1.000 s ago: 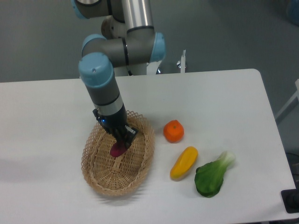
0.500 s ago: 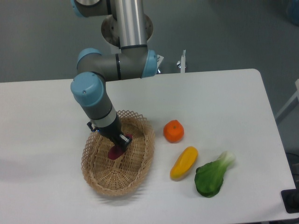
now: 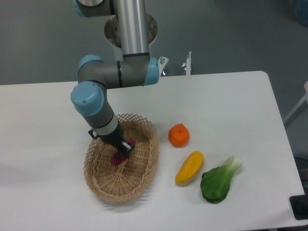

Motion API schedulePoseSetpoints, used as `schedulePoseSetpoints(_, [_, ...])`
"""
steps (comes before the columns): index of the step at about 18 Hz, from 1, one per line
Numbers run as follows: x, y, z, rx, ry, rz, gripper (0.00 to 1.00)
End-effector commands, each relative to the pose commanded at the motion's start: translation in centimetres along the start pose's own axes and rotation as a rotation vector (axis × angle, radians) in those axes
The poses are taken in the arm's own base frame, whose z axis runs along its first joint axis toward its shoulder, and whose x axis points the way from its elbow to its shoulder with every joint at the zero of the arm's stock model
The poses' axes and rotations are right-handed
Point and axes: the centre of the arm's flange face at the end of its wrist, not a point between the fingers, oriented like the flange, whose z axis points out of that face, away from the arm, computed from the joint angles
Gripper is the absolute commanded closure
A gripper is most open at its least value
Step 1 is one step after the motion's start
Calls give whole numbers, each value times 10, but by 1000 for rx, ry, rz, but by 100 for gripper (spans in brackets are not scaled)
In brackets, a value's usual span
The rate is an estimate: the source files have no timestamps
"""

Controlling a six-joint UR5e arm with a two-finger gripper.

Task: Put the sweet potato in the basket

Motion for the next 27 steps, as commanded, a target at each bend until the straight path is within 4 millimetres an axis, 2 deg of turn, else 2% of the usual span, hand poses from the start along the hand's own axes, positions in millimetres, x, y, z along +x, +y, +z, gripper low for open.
schedulePoseSetpoints(2, [-2,0,-5,1,-14,-9,3])
schedulePoseSetpoints(5, [-8,4,-28,23,-42,-26,0])
schedulePoseSetpoints(7, [-18,8,-36,36,-53,-37,0])
schedulePoseSetpoints(12, [-74,27,-52,64,-92,-116,0])
schedulePoseSetpoints(17, [-150,70,-98,170,-134,-158,0])
schedulePoseSetpoints(19, [-174,88,-107,180,-152,-192,0])
schedulePoseSetpoints(27, [-243,157,-133,191,-123,-179,0])
